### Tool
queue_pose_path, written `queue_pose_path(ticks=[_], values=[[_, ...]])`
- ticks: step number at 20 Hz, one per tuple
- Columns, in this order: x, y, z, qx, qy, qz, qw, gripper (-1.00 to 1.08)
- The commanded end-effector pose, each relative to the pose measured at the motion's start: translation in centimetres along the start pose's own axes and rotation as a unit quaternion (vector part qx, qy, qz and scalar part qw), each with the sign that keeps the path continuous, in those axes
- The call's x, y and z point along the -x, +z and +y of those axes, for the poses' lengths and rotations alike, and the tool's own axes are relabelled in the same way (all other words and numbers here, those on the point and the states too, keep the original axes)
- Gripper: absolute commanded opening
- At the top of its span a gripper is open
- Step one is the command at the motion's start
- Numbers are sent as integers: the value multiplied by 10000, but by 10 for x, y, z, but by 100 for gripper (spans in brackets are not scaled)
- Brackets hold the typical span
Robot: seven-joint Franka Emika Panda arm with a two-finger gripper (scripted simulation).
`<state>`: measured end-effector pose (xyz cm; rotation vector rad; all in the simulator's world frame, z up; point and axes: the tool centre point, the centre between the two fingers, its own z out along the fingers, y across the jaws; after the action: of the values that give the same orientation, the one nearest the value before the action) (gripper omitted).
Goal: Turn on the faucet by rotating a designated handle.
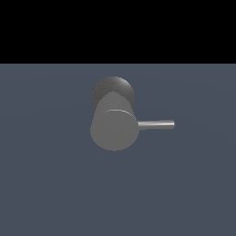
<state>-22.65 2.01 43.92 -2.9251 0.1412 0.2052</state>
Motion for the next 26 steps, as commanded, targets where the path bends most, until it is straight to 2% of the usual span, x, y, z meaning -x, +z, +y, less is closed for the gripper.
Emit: queue_pose_path(ticks=[1, 6, 12, 19, 26], values=[[-6, 11, -4, -276, 107, -157, 9994, -100], [-18, 32, -12, -822, 334, -429, 9951, -100], [-28, 47, -17, -1295, 545, -627, 9881, -100], [-34, 56, -20, -1576, 686, -748, 9823, -100], [-37, 45, -21, -1771, 649, -536, 9806, -100]])
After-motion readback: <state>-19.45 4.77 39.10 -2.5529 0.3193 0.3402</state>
